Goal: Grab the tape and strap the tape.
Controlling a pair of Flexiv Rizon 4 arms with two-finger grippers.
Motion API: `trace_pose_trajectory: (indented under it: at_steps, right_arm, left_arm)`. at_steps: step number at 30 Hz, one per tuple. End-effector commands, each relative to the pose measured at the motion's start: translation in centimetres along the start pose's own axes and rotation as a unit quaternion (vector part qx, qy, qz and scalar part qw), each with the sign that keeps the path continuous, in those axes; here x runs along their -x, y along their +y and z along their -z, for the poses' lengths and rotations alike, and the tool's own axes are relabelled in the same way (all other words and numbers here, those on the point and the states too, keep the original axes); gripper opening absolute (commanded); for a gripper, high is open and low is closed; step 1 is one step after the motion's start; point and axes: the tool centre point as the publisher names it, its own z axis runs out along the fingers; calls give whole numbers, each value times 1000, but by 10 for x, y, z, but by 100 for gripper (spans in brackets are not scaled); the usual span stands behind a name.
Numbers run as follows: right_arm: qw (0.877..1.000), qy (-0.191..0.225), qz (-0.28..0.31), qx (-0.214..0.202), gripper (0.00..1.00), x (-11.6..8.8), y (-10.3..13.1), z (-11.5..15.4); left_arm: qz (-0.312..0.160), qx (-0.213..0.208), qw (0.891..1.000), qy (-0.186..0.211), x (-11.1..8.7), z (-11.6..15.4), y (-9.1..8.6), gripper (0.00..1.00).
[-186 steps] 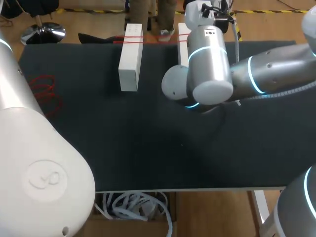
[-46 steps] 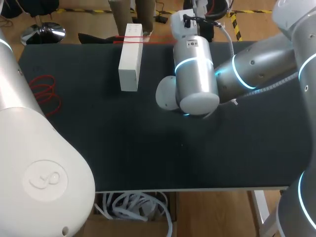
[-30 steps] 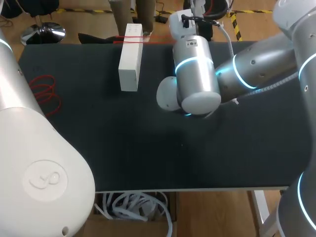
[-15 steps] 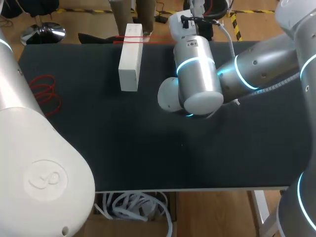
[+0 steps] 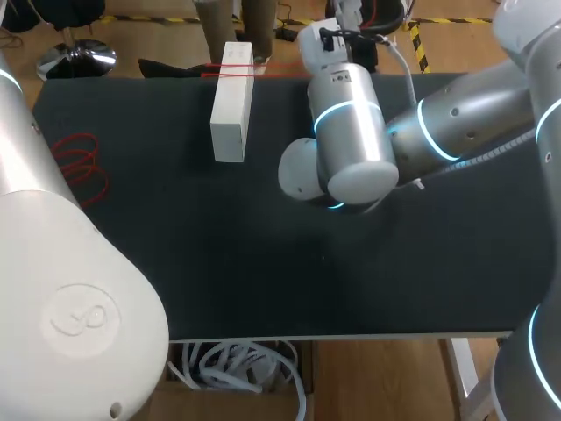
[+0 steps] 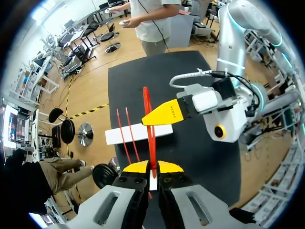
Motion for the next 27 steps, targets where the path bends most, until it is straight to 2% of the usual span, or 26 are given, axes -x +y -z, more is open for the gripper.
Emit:
trace_pose_trajectory:
  at_steps: [1, 27]
  right_arm:
    - [1000, 9, 2, 6, 0, 8, 0, -1]
    - [999, 13, 24, 25, 0, 12, 6, -1]
  left_arm:
    - [0, 2, 1000, 1, 0, 1, -1, 0]
    - [0, 2, 1000, 1, 0, 1, -1, 0]
